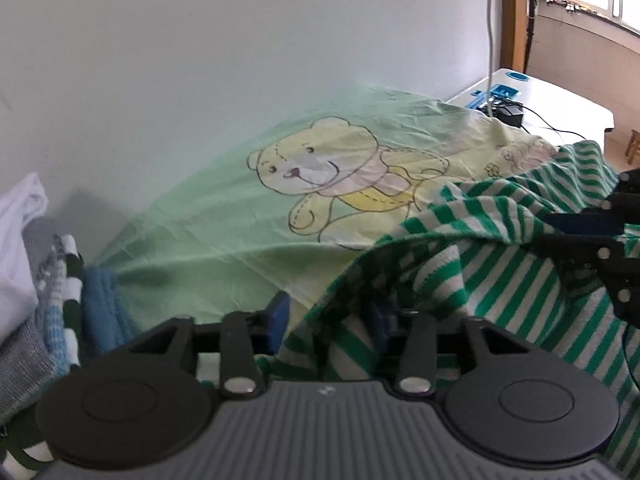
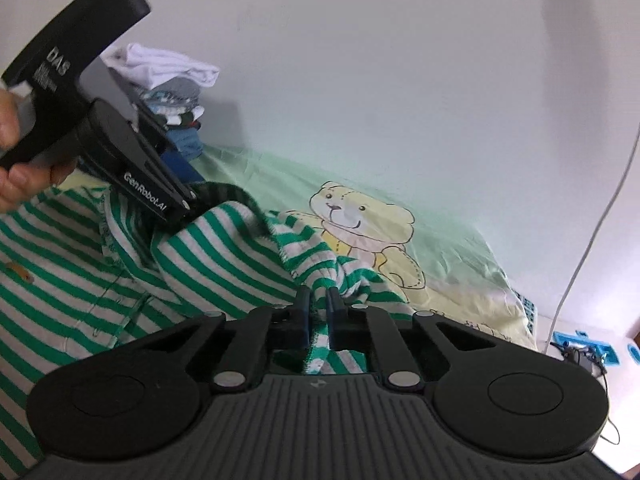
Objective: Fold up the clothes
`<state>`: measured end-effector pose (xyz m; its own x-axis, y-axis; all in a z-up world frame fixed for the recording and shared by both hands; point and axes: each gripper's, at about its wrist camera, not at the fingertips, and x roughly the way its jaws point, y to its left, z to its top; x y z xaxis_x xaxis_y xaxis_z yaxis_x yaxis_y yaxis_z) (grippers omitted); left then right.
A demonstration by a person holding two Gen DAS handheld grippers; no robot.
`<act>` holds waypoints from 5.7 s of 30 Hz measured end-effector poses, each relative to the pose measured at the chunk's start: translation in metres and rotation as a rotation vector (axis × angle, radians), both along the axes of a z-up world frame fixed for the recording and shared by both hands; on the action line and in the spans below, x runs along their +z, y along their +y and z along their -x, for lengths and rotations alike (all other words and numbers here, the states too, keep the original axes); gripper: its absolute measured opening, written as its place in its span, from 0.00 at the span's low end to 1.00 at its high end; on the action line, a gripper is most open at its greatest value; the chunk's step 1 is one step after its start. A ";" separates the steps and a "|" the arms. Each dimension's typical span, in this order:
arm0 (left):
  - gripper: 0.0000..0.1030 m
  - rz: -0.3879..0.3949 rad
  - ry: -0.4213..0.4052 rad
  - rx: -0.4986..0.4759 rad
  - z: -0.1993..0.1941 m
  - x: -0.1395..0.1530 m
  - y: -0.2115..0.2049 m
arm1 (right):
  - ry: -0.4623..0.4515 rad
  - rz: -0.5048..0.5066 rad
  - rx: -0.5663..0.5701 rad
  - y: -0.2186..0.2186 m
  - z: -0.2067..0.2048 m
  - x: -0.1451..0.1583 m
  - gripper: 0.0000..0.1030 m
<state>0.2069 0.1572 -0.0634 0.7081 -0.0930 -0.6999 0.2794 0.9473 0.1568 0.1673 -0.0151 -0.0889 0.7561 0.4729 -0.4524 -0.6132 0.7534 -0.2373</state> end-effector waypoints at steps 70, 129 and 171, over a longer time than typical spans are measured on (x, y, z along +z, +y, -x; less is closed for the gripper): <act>0.73 -0.273 -0.189 0.125 0.061 0.025 -0.001 | 0.033 0.017 0.213 0.050 -0.008 0.064 0.22; 0.19 -0.520 -0.450 0.193 0.051 0.079 -0.058 | -0.290 0.060 0.139 0.064 0.050 0.061 0.01; 0.26 -0.509 -0.147 0.306 0.249 -0.036 -0.155 | 0.147 0.284 0.328 -0.018 0.175 0.029 0.19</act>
<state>-0.0422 0.0024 -0.0994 0.7423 0.4504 -0.4961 -0.0526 0.7772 0.6270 -0.0076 -0.0336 -0.0602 0.5047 0.5188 -0.6901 -0.8514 0.4312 -0.2986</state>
